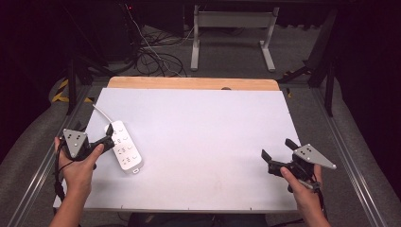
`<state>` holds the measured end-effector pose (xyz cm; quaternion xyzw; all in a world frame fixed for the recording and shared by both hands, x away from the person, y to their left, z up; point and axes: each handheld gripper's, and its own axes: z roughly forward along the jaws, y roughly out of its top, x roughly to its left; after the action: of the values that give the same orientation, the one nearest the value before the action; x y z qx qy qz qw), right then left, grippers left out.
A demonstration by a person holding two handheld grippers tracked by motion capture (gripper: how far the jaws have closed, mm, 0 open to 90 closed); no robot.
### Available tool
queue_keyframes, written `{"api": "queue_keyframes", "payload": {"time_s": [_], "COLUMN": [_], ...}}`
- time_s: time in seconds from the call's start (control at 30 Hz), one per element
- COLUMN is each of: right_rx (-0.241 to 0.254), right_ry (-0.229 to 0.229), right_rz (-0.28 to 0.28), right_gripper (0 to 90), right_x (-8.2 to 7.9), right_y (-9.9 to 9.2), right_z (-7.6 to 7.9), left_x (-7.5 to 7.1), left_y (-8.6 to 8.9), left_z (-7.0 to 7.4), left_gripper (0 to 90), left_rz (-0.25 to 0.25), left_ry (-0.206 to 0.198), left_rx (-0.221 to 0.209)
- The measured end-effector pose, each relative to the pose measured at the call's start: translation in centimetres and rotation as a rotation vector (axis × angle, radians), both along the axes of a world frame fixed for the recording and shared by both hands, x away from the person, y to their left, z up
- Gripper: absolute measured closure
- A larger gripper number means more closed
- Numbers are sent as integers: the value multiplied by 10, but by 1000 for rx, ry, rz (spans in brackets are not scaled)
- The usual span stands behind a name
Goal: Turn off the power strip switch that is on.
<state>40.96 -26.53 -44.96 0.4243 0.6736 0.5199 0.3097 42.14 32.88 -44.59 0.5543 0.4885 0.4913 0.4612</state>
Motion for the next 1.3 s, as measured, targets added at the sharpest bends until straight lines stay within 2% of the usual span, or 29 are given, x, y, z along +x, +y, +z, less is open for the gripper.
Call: {"api": "queue_keyframes", "payload": {"time_s": [1.3], "right_rx": [2], "right_ry": [3], "right_rz": [6], "right_gripper": [32], "right_x": [0], "right_y": [1], "right_z": [-1], "left_x": [0], "left_y": [-1], "left_z": [-3], "left_gripper": [6], "left_rz": [-38], "left_ry": [17], "left_rx": [2]}}
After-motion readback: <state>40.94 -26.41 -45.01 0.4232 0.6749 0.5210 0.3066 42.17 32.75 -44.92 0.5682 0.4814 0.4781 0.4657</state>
